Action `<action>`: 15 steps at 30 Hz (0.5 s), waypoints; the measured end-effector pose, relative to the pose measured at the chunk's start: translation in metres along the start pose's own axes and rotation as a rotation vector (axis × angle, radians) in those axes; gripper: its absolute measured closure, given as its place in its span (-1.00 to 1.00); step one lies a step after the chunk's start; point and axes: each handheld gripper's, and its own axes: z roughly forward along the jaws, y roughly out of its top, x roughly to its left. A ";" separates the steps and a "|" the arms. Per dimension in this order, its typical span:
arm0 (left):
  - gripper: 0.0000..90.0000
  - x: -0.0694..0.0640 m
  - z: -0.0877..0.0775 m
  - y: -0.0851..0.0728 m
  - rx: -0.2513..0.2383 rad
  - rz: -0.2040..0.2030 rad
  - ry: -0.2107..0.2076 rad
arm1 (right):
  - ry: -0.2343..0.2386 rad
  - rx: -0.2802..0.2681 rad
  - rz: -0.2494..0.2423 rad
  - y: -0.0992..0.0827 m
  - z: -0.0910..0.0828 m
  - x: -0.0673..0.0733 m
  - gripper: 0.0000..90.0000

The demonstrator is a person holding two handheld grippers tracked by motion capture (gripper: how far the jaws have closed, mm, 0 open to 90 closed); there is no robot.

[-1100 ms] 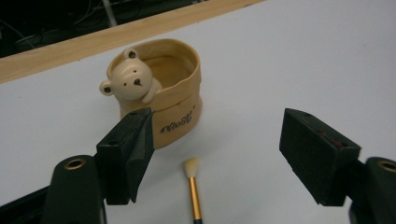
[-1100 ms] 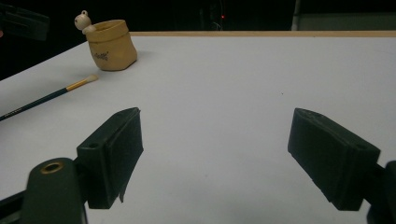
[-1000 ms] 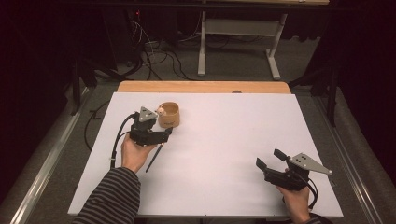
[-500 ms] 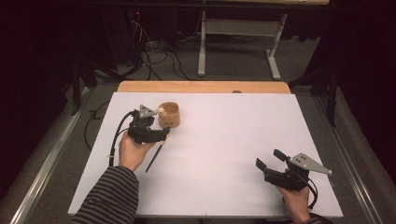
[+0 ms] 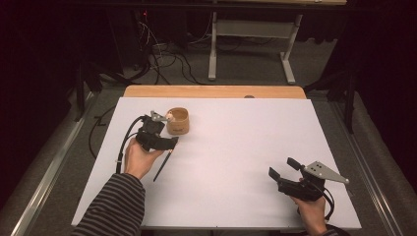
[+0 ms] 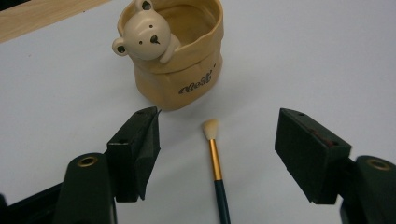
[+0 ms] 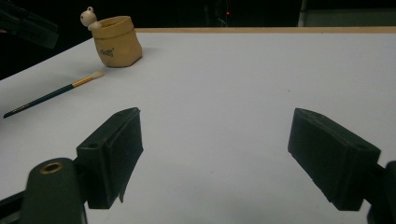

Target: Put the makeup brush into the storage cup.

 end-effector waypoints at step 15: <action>-0.29 0.002 0.006 0.001 0.101 0.010 0.000 | 0.002 0.004 -0.002 0.000 0.000 0.000 -0.57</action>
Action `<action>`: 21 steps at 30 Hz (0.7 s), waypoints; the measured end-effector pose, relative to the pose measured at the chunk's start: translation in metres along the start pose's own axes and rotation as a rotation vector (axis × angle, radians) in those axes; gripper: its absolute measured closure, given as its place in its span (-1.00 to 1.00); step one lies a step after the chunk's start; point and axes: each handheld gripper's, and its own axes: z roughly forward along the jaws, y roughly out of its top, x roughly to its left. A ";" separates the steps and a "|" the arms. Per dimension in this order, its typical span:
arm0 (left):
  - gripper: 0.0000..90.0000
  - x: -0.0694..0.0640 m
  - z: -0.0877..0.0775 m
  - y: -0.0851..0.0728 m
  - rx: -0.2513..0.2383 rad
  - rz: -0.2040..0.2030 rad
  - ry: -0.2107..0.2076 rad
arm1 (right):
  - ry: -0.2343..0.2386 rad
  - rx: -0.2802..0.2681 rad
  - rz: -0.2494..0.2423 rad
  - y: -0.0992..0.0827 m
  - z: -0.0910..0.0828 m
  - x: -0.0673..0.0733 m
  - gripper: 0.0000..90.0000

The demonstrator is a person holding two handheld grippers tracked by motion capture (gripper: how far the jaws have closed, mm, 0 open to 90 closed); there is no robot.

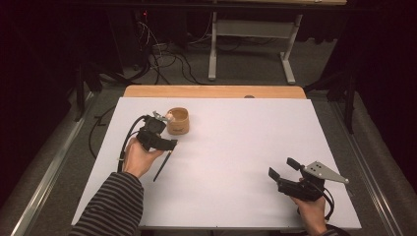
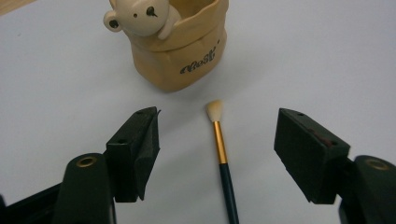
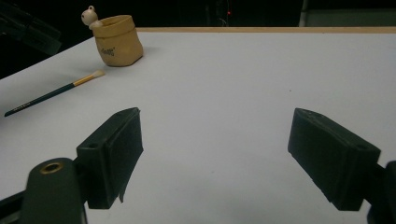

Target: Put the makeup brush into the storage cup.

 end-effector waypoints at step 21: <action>-0.27 0.002 0.010 0.004 0.104 0.008 0.010 | -0.003 -0.002 -0.002 0.000 0.000 0.001 -0.57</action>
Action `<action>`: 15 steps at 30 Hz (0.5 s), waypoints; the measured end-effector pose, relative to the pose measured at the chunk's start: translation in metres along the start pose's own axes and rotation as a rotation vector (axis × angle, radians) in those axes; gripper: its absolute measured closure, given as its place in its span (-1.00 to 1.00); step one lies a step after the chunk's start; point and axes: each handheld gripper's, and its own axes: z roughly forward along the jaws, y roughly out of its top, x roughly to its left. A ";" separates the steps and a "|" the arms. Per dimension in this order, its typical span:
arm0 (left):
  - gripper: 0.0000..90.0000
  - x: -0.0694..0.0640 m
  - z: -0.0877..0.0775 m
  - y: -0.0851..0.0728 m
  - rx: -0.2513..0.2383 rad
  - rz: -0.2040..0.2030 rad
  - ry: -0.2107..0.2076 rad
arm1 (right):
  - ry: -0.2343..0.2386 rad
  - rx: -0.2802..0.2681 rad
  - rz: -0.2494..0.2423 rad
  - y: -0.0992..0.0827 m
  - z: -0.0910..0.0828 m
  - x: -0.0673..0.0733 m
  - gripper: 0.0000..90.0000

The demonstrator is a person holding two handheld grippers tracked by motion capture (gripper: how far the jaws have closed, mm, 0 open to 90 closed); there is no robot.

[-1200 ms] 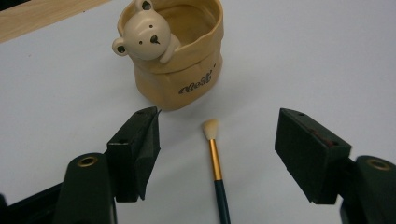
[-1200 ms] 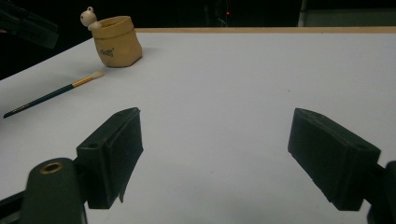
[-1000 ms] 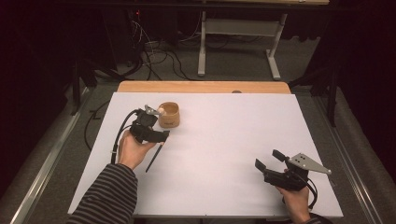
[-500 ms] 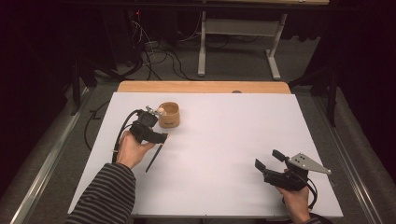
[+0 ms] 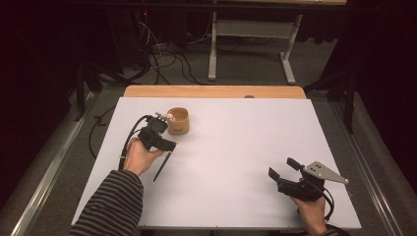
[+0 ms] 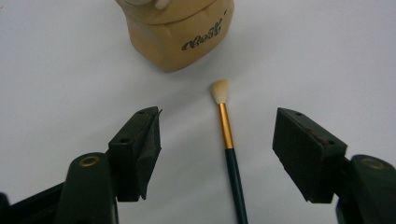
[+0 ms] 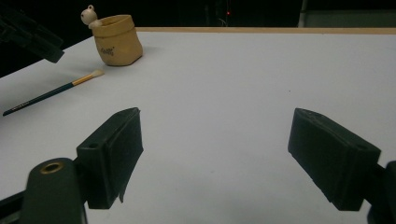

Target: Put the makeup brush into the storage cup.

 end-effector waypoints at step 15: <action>-0.27 0.001 0.011 0.004 0.085 -0.001 0.008 | 0.002 0.002 -0.007 0.000 0.000 0.000 -0.57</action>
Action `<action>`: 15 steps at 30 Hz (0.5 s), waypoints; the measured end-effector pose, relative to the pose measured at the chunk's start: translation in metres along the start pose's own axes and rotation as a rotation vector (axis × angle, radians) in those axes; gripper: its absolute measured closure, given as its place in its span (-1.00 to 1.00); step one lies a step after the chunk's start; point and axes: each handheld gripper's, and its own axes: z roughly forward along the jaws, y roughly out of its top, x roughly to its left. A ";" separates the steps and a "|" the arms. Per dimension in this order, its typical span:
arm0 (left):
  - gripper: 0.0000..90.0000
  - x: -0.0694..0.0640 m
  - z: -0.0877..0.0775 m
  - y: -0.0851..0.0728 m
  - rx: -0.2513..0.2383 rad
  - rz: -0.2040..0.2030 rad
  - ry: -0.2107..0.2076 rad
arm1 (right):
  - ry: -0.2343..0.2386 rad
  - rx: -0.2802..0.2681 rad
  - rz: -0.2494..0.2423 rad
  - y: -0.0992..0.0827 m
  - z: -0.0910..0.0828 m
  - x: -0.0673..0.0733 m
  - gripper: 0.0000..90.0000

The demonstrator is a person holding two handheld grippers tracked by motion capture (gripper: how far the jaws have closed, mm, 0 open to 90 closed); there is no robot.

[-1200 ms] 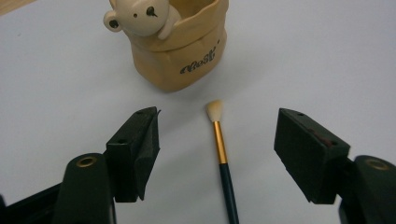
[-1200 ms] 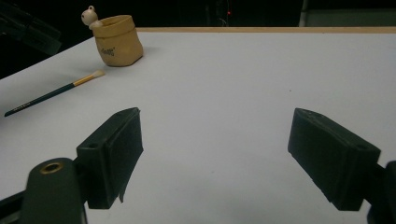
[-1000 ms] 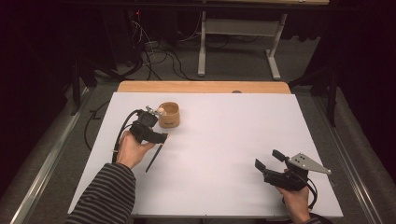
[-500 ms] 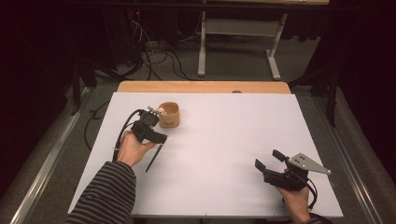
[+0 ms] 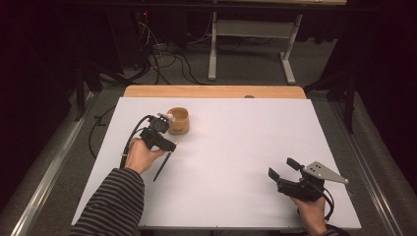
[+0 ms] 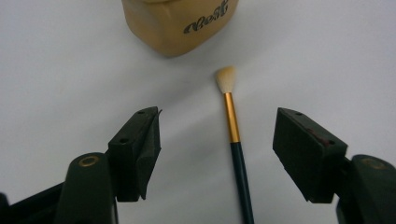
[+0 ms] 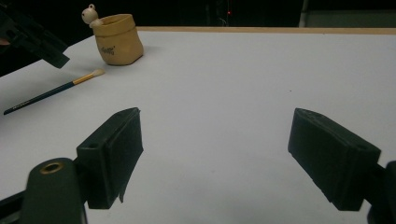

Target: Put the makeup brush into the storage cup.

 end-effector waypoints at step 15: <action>-0.19 -0.001 0.014 0.001 0.085 -0.006 -0.020 | -0.001 0.001 0.000 0.000 0.000 0.000 -0.57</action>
